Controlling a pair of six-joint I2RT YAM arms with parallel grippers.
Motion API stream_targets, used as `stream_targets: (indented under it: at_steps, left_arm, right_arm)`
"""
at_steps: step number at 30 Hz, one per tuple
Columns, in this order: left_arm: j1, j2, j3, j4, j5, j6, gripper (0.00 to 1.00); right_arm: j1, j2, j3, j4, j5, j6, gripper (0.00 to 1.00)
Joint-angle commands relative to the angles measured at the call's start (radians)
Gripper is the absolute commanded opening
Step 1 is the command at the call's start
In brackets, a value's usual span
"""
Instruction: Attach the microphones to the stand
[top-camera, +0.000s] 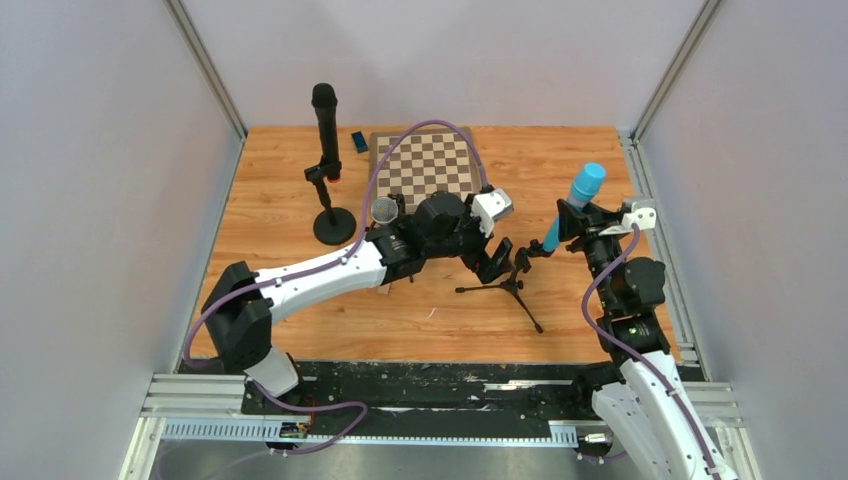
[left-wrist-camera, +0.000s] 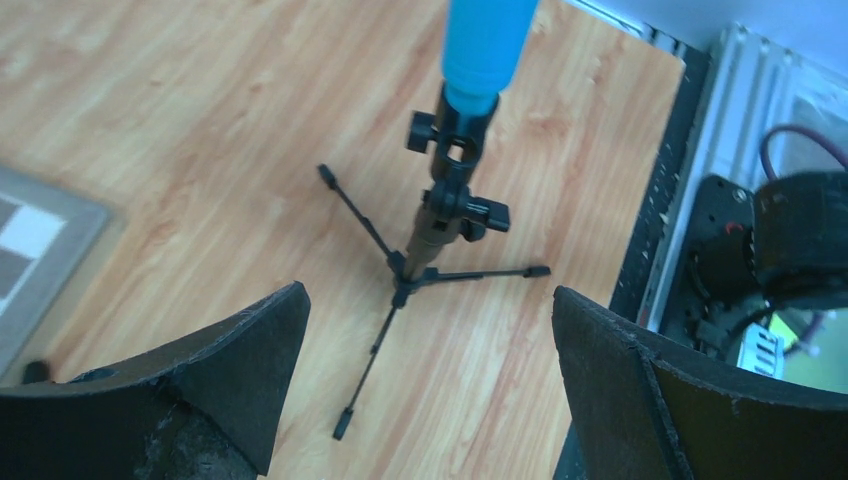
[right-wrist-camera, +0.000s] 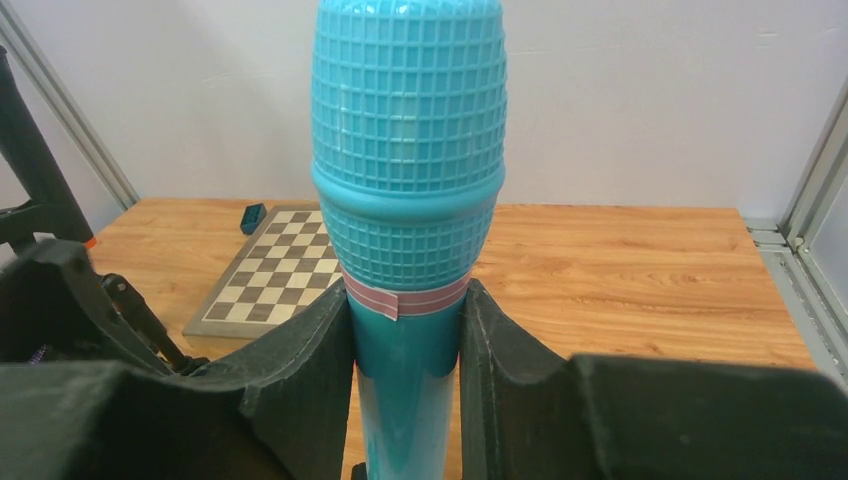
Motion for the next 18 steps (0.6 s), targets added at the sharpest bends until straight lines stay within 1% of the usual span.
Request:
stream_targets:
  at_steps: [1,4,7,11,13,15,18]
  left_arm:
    - [-0.001,0.057,0.043,0.071,0.198,0.058,1.00]
    - [-0.001,0.101,0.032,0.140,0.223,0.060,0.99]
    - [-0.001,0.132,0.005,0.254,0.229,0.049,0.98]
    - [-0.001,0.192,0.007,0.332,0.226,0.041,0.96]
    - [-0.001,0.222,0.017,0.363,0.227,0.032,0.93]
    - [-0.005,0.250,0.022,0.414,0.232,0.022,0.83]
    - [-0.017,0.278,0.023,0.471,0.194,0.030,0.79]
  right_arm:
    - [0.004,-0.007,-0.022,-0.065,-0.052,-0.035,0.00]
    - [0.005,-0.012,-0.028,-0.074,-0.056,-0.032,0.00]
    - [0.005,-0.022,-0.035,-0.080,-0.058,-0.031,0.00]
    - [0.004,-0.026,-0.044,-0.086,-0.065,-0.026,0.00]
    - [0.005,-0.026,-0.048,-0.088,-0.067,-0.021,0.00]
    - [0.004,-0.027,-0.052,-0.089,-0.065,-0.017,0.00]
    - [0.005,-0.029,-0.057,-0.089,-0.066,-0.013,0.00]
